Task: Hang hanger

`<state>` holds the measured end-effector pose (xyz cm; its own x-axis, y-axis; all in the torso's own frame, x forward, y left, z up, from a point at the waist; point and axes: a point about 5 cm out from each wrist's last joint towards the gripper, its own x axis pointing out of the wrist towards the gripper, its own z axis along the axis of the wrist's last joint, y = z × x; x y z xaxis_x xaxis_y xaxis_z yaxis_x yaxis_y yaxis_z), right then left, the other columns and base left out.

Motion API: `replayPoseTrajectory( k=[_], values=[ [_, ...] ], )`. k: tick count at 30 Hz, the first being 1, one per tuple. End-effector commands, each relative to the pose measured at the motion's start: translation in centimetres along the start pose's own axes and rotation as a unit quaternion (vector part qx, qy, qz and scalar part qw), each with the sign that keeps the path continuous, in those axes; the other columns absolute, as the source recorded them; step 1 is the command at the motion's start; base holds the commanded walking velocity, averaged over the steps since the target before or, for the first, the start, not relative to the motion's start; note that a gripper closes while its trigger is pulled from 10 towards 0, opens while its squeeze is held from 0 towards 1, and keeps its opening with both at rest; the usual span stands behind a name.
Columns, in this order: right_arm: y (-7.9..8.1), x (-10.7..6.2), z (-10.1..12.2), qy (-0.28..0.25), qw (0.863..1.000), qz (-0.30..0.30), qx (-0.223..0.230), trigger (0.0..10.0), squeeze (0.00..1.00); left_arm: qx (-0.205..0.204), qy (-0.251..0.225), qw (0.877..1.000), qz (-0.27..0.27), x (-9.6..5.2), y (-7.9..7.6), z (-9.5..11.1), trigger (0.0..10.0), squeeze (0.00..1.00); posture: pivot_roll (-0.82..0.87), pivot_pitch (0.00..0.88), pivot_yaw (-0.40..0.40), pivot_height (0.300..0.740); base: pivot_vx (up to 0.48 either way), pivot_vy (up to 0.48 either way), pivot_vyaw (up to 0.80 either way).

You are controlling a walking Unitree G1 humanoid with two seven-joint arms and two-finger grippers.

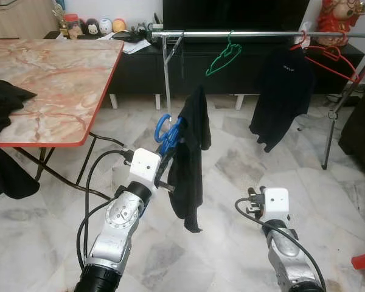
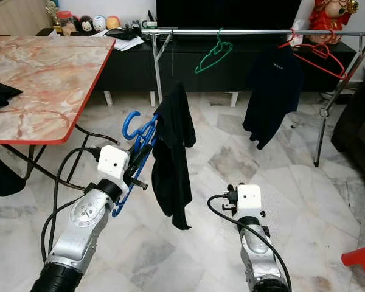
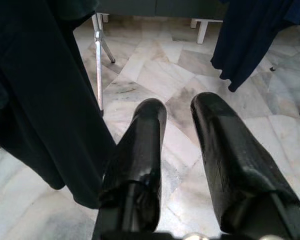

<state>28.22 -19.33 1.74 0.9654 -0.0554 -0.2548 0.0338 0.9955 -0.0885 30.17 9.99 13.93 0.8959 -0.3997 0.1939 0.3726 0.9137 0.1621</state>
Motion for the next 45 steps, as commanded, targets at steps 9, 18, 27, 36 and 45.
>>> replayPoseTrajectory(
  k=[9, 18, 27, 36, 45],
  values=[
    [0.02, 0.11, -0.06, 0.001, 1.0, -0.011, 0.003, 0.0, 0.0, 0.001, -0.04, 0.999, -0.002, 0.71, 0.07, 1.84, 10.0, 0.0, 0.02, 0.0, -0.015, 0.74, 0.0, 0.0, 0.0],
    [0.17, 0.24, 0.1, -0.003, 1.0, -0.011, 0.003, 0.0, 0.0, 0.001, -0.04, 0.999, -0.003, 0.77, 0.07, 1.87, 10.0, 0.0, 0.01, 0.0, -0.014, 0.74, 0.0, 0.0, 0.0],
    [0.25, 0.27, -0.01, 0.001, 1.0, -0.017, 0.013, 10.0, 0.03, 0.002, -0.041, 0.999, -0.005, 0.76, 0.04, 1.89, 10.0, 0.0, 0.01, 0.0, -0.012, 0.74, 0.0, 0.0, 0.0],
    [0.33, 0.29, 0.09, -0.002, 1.0, -0.015, 0.016, 10.0, 1.0, 0.003, -0.04, 0.999, -0.004, 0.76, 0.07, 1.89, 10.0, 0.0, 0.02, 0.0, -0.012, 0.74, 0.0, 0.0, 0.0],
    [0.39, 0.29, 0.12, -0.003, 1.0, -0.013, 0.015, 10.0, 1.0, 0.003, -0.041, 0.999, -0.004, 0.74, 0.08, 1.9, 10.0, 0.0, 0.02, 0.0, -0.012, 0.74, 0.0, 0.0, 0.0]
  ],
)
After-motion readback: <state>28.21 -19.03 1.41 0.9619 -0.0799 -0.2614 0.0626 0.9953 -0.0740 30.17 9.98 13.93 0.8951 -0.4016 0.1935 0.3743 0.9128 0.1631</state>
